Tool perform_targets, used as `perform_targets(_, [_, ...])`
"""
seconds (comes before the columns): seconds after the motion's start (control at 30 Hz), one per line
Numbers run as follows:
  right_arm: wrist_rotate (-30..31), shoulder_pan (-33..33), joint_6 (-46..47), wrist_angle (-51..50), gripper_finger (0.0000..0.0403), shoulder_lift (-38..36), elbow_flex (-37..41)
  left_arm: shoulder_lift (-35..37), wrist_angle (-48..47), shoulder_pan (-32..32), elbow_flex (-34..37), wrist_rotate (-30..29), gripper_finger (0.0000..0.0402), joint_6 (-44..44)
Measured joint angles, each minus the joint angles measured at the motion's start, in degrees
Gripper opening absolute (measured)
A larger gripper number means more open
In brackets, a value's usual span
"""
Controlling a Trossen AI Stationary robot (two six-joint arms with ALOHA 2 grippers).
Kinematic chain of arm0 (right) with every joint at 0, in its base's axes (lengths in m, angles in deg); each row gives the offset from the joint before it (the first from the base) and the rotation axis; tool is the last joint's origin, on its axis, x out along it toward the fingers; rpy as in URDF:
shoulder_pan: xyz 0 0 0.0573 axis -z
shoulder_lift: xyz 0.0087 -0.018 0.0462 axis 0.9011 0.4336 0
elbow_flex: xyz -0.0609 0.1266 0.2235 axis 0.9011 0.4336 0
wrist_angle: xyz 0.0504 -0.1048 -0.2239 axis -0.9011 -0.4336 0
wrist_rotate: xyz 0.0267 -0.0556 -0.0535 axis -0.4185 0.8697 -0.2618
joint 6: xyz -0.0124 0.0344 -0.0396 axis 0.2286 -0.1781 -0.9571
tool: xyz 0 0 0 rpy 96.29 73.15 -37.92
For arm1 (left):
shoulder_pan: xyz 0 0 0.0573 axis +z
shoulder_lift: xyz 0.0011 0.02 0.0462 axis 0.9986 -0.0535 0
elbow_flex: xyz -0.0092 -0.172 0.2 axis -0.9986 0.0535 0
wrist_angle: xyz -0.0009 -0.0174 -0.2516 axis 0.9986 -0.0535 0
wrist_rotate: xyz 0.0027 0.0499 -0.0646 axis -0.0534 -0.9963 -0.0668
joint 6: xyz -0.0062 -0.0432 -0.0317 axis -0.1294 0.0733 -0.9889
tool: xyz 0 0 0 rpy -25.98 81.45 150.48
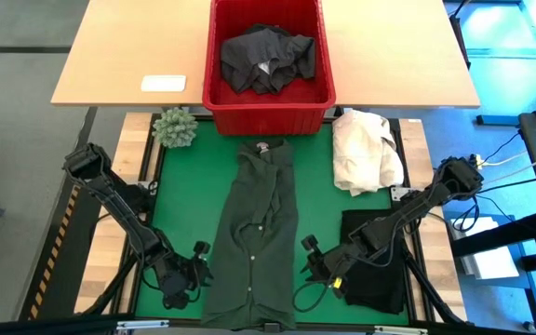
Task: Fold laundry
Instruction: Fold the green polo shirt
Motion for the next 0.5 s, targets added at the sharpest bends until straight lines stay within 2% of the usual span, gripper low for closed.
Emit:
perform_targets(0.27, [1.70, -0.77, -0.88, 0.23, 0.0115, 0.00, 0.00, -4.18, -4.89, -0.60, -6.29, -0.11, 0.0084, 3.82])
perform_targets(0.5, [5.33, -4.74, -1.30, 0.32, 0.0115, 3.34, -0.02, -9.89, -8.86, -1.88, -10.05, 0.82, 0.0084, 4.98])
